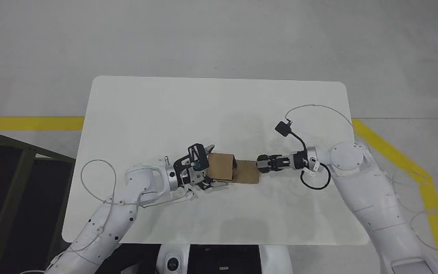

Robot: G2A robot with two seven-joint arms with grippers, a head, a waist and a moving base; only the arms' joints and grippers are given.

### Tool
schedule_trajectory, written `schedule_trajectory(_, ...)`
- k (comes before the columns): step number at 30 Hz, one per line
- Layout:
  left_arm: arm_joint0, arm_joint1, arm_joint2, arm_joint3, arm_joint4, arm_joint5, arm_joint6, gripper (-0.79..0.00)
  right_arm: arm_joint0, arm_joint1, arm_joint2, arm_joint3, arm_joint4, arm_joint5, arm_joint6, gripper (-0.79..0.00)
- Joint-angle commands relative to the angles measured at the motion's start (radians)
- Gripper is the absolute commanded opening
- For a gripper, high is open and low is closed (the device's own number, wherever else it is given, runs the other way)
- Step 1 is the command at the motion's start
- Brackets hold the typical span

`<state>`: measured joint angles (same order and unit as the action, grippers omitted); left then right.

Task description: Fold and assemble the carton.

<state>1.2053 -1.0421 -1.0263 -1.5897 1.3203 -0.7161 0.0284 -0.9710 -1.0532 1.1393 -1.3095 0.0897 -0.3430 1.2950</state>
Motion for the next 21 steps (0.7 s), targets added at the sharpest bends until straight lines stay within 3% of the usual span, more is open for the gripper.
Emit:
schedule_trajectory(1,0.001,0.000,0.000,-0.001,0.000,0.000,-0.001,0.000,-0.019,0.007,0.014,-0.025,-0.006,0.010,0.007,-0.616)
schedule_trajectory(16,0.004,-0.004,-0.003,-0.007,0.004,-0.002,-0.004,0.000,-0.084,0.024,0.015,-0.045,-0.033,0.024,-0.018,-0.613)
schedule_trajectory(21,0.006,-0.004,-0.005,-0.009,0.005,-0.003,-0.005,0.000,-0.076,0.025,0.006,-0.022,-0.044,0.019,-0.036,-0.557)
